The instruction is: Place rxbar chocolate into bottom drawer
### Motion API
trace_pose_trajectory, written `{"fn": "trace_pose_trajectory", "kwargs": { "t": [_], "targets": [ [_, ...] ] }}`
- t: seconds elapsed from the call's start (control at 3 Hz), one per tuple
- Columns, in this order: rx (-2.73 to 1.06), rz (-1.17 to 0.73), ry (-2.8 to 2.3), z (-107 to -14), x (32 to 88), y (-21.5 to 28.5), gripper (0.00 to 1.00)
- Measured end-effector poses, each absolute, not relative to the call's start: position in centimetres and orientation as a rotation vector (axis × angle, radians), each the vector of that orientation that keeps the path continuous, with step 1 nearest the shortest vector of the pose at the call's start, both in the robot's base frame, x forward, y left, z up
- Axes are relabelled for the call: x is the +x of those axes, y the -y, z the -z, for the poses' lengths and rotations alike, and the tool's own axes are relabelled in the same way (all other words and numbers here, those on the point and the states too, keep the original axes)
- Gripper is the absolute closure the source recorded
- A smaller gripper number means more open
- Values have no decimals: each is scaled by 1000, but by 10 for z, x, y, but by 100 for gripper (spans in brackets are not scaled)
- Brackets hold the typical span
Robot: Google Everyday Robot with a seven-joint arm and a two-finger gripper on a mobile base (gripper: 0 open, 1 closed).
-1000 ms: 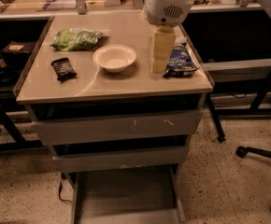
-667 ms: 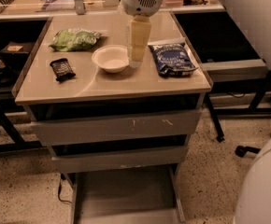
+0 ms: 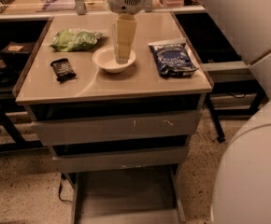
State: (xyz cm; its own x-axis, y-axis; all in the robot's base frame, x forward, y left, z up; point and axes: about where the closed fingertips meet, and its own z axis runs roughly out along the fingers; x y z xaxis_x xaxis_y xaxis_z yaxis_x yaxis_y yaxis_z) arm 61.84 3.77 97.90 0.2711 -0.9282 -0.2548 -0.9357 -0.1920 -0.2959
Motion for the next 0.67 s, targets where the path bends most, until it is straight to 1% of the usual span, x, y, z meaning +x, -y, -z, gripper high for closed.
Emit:
{"fn": "trace_pose_trajectory", "kwargs": {
  "t": [0.33,0.67],
  "targets": [
    [-2207,-32,-1619,-977,640,-70,0],
    [-2234,-86,-1559,-970,652,-99,0]
  ]
}}
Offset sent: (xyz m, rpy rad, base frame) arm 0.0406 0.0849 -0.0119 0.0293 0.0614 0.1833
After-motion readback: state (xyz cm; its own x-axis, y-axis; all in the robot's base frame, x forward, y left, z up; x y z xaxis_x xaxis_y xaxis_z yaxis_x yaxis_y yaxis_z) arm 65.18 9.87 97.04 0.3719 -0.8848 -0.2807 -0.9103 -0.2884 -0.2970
